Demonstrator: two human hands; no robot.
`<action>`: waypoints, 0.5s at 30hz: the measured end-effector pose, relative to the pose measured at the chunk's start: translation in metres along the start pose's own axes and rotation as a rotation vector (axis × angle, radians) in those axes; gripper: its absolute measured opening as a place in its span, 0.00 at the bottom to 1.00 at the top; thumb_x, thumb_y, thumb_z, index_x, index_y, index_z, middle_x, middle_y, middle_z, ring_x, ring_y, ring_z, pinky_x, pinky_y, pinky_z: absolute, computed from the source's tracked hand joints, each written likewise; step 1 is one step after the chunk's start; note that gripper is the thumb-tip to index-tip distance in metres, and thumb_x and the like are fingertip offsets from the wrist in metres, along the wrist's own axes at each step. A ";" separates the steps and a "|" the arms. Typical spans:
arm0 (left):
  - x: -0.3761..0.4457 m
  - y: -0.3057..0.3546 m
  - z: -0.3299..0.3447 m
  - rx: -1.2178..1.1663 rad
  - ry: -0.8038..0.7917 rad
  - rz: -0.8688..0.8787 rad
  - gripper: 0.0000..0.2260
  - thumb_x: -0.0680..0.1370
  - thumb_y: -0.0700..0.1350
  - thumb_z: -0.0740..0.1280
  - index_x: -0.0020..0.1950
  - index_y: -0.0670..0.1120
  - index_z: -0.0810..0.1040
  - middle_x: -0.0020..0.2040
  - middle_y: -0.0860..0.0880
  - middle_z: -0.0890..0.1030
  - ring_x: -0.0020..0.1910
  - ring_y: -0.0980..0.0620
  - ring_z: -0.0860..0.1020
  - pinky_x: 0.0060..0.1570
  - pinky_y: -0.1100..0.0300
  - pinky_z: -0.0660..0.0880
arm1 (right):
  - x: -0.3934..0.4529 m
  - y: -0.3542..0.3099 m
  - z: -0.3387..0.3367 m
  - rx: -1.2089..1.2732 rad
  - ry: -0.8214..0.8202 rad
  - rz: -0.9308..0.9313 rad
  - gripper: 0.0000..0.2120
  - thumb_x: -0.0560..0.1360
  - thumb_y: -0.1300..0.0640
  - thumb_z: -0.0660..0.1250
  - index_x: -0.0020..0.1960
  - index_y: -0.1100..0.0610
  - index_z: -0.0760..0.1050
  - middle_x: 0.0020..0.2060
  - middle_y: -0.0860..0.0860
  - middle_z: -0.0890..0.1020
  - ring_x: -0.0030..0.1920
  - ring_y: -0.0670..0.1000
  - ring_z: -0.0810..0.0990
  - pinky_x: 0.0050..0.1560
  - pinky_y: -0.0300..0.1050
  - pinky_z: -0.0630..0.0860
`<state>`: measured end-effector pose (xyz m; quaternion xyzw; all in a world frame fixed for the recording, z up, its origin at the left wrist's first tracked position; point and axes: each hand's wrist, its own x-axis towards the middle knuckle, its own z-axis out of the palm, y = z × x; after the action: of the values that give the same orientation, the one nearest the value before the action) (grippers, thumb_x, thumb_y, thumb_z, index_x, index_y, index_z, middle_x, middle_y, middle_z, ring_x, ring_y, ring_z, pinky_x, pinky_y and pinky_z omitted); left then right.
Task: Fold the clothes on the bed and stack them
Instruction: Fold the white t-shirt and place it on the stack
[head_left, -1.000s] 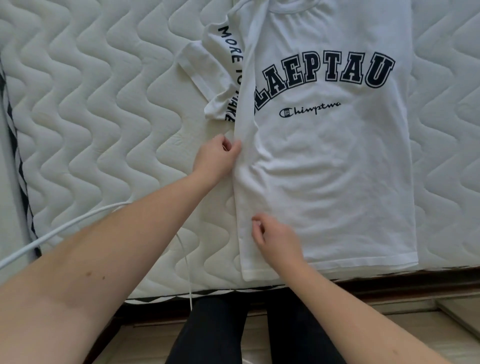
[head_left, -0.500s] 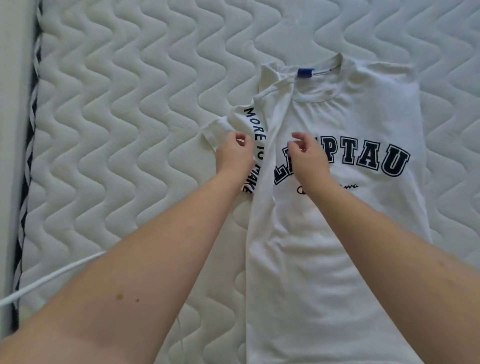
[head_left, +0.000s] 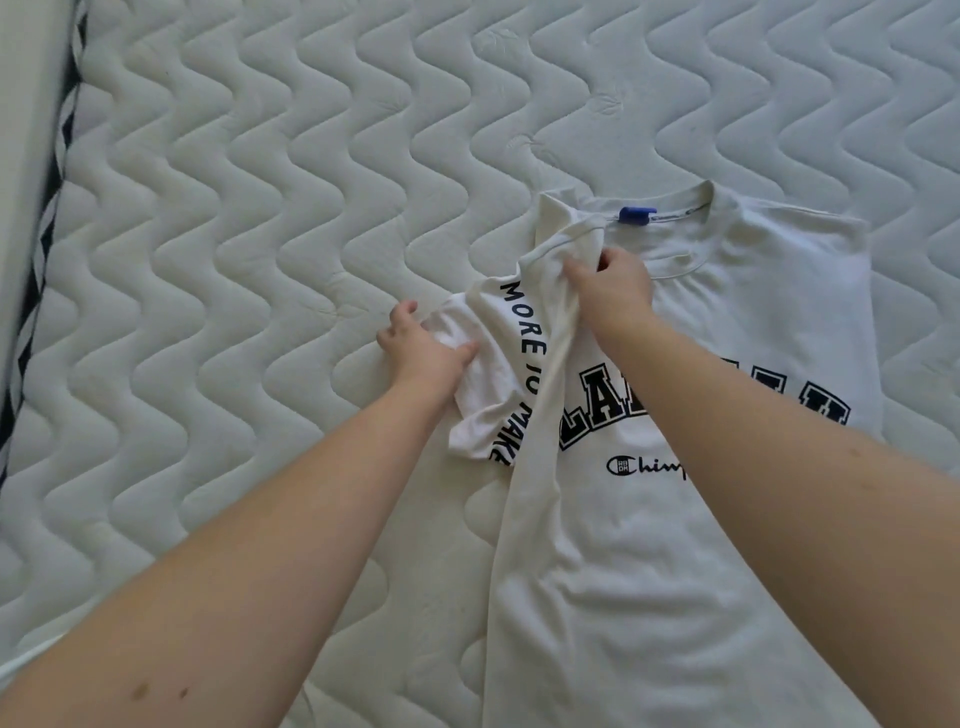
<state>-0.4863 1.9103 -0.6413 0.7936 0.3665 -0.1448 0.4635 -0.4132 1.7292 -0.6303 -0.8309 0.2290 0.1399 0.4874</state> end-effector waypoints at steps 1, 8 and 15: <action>0.002 -0.002 0.002 -0.005 0.021 -0.026 0.42 0.68 0.47 0.79 0.75 0.50 0.59 0.72 0.44 0.61 0.63 0.44 0.73 0.59 0.56 0.69 | 0.002 0.001 -0.003 0.006 0.011 -0.013 0.10 0.76 0.51 0.66 0.51 0.57 0.78 0.46 0.52 0.82 0.49 0.53 0.81 0.51 0.50 0.77; 0.010 0.006 -0.003 -0.530 -0.213 -0.125 0.21 0.71 0.37 0.75 0.63 0.44 0.77 0.55 0.44 0.82 0.51 0.47 0.82 0.47 0.54 0.81 | -0.003 0.012 -0.022 0.097 0.146 -0.069 0.05 0.76 0.49 0.66 0.48 0.50 0.72 0.40 0.44 0.78 0.41 0.44 0.77 0.36 0.36 0.70; 0.017 0.020 0.000 0.154 0.088 0.337 0.20 0.72 0.43 0.72 0.62 0.49 0.71 0.59 0.45 0.72 0.54 0.48 0.72 0.56 0.57 0.72 | -0.014 0.013 -0.023 0.165 0.230 -0.135 0.05 0.77 0.51 0.66 0.48 0.50 0.71 0.39 0.42 0.78 0.38 0.40 0.76 0.37 0.29 0.71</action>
<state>-0.4601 1.9122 -0.6388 0.8825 0.2363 -0.0579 0.4025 -0.4320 1.7068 -0.6226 -0.8122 0.2376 -0.0086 0.5328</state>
